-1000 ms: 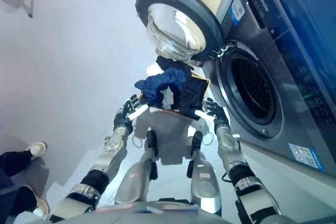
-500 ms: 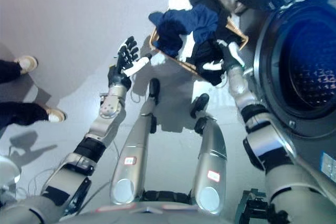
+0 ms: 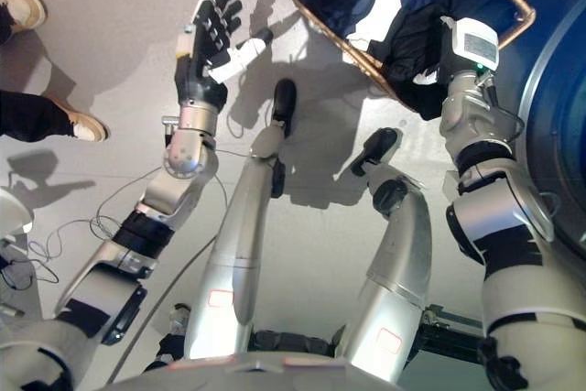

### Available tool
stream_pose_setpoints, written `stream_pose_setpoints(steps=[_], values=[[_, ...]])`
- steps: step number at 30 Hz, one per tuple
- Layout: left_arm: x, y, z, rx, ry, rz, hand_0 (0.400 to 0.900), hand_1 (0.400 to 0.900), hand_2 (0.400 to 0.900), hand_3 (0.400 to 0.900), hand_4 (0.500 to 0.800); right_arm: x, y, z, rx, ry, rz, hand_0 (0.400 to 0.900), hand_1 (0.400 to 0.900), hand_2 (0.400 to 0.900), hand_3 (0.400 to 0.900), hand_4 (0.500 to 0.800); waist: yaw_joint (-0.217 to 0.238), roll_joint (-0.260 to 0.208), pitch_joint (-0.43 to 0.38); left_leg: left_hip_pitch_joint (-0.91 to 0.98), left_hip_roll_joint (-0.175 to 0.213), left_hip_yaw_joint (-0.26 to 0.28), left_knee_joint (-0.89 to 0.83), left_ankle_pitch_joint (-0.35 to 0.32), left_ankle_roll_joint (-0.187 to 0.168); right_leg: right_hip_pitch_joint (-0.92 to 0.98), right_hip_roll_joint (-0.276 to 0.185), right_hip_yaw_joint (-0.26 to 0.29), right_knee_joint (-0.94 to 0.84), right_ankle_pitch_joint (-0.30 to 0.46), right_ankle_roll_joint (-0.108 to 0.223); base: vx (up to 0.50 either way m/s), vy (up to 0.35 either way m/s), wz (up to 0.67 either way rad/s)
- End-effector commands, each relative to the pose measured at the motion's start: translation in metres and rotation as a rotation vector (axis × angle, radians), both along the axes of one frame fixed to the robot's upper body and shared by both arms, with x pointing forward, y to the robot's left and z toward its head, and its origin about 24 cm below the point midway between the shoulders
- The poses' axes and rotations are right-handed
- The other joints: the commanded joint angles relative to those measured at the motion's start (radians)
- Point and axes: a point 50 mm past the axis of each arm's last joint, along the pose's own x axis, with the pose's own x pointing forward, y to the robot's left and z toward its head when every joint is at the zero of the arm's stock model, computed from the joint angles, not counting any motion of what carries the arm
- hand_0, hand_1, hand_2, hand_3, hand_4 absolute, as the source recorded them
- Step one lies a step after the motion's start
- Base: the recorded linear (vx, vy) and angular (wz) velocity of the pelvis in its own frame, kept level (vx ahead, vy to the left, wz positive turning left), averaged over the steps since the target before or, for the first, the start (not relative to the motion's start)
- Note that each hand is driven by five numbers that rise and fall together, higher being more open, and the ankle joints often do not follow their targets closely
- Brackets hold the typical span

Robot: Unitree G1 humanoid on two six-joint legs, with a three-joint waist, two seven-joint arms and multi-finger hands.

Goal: Put the clothes in the basket into the washing machine.

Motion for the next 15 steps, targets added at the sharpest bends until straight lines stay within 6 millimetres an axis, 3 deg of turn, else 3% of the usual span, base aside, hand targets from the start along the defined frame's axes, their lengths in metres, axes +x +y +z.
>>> stream_pose_setpoints(steps=[1,6,11,12,13,14,15], values=[[-0.025,-0.013,0.012,-0.095,-0.142,-0.075,0.9,0.9,0.9,0.9,0.8,-0.014,-0.032,0.005,-0.095,-0.033,-0.11,0.9,0.9,0.9,0.9,0.8,0.012,0.086,-0.097,-0.046,0.001,-0.027,0.128,-0.198,0.031,-0.122,-0.001,0.073,0.0,0.079,0.162,0.0,0.0,0.0],[-0.027,-0.018,0.013,-0.113,-0.139,-0.114,0.9,0.9,0.9,0.9,0.8,-0.011,-0.029,-0.002,-0.142,0.047,-0.106,0.9,0.9,0.9,0.9,0.8,0.017,0.102,-0.106,-0.156,-0.03,-0.028,0.248,-0.223,0.031,-0.239,-0.026,0.119,0.117,0.035,0.141,0.0,-0.003,0.07],[-0.029,-0.016,0.012,-0.126,-0.131,-0.127,0.9,0.9,0.9,0.9,0.8,-0.009,-0.026,-0.007,-0.122,0.132,-0.101,0.9,0.9,0.9,0.9,0.8,0.023,0.124,-0.093,-0.192,-0.041,-0.04,0.309,-0.238,0.035,-0.262,-0.033,0.13,0.169,0.011,0.135,0.01,0.006,0.04],[-0.029,-0.015,0.011,-0.129,-0.125,-0.126,0.9,0.9,0.9,0.9,0.8,-0.008,-0.024,-0.009,-0.104,0.137,-0.095,0.741,0.741,0.741,0.741,0.705,0.021,0.126,-0.092,-0.195,-0.042,-0.04,0.314,-0.238,0.034,-0.262,-0.032,0.129,0.171,0.011,0.135,0.0,0.0,0.0],[-0.029,-0.014,0.009,-0.132,-0.118,-0.121,0.9,0.9,0.9,0.9,0.8,-0.008,-0.022,-0.011,-0.093,0.142,-0.091,0.618,0.618,0.618,0.618,0.631,0.022,0.128,-0.092,-0.198,-0.043,-0.041,0.317,-0.238,0.035,-0.262,-0.033,0.128,0.173,0.012,0.134,0.0,0.0,0.0],[-0.03,-0.013,0.007,-0.135,-0.11,-0.115,0.9,0.9,0.9,0.9,0.8,-0.007,-0.021,-0.013,-0.082,0.142,-0.084,0.41,0.41,0.41,0.41,0.506,0.021,0.129,-0.092,-0.199,-0.044,-0.042,0.32,-0.237,0.034,-0.262,-0.034,0.127,0.173,0.014,0.134,0.0,0.0,0.0],[-0.03,-0.013,0.007,-0.135,-0.109,-0.115,0.9,0.9,0.9,0.9,0.8,-0.007,-0.02,-0.013,-0.082,0.142,-0.083,0.4,0.4,0.4,0.4,0.5,0.021,0.129,-0.093,-0.199,-0.045,-0.042,0.32,-0.237,0.034,-0.262,-0.035,0.127,0.173,0.014,0.134,0.0,0.0,0.0]])
